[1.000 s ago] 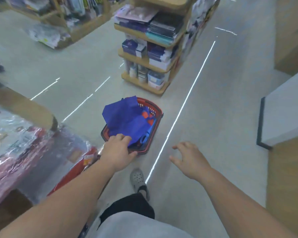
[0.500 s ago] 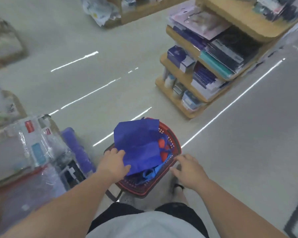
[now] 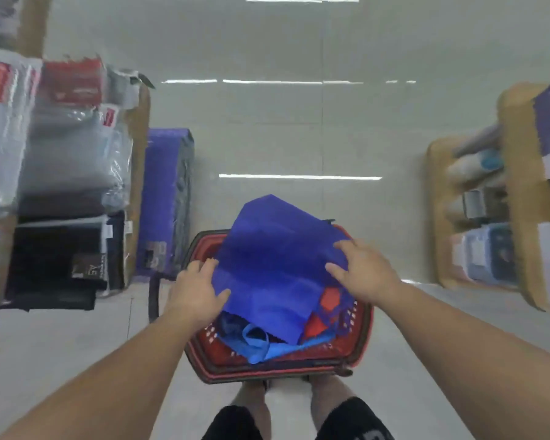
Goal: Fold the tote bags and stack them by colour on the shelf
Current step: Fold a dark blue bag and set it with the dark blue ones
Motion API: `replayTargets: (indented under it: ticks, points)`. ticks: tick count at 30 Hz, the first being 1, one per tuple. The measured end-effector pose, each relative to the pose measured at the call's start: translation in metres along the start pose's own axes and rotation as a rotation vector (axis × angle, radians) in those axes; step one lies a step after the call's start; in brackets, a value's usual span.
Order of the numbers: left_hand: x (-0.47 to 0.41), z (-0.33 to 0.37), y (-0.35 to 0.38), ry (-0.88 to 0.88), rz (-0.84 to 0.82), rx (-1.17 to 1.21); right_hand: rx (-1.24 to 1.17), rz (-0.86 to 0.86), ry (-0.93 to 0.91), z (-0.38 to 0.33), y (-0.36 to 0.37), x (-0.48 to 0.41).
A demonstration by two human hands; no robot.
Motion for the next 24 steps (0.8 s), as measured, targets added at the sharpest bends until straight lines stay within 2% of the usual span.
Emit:
replayTargets:
  ticks: [5, 7, 11, 13, 16, 20, 22, 24]
  points:
    - [-0.068, -0.041, 0.067, -0.130, -0.024, 0.142, 0.196, 0.082, -0.059, 0.014, 0.037, -0.098]
    - [-0.086, -0.056, 0.092, -0.152, -0.049, 0.114, 0.209, 0.104, -0.050, 0.012, 0.055, -0.126]
    - [-0.111, -0.069, 0.123, -0.045, 0.032, -0.125, 0.141, 0.213, -0.043, 0.006, 0.081, -0.154]
    - [-0.124, -0.065, 0.128, -0.002, 0.070, -0.120, 0.116, 0.302, -0.050, 0.005, 0.086, -0.158]
    - [-0.142, -0.052, 0.130, -0.076, 0.117, 0.050, 0.058, 0.395, -0.075, 0.002, 0.084, -0.161]
    - [-0.157, -0.041, 0.136, -0.112, 0.085, 0.287, 0.019, 0.493, -0.248, -0.010, 0.082, -0.156]
    - [-0.160, -0.038, 0.132, -0.182, 0.098, 0.453, -0.061, 0.438, -0.283, -0.019, 0.078, -0.144]
    - [-0.157, -0.037, 0.124, -0.250, 0.094, 0.639, -0.134, 0.280, -0.272, -0.028, 0.070, -0.127]
Point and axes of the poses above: each hand's wrist, its own x-axis away from the middle knuckle, its own y-axis out of the palm, z = x × y, the point moved 1 cm from there along -x, towards the middle knuckle, and after that the axes turned 2 degrees about -z, right-handed, at the moved point
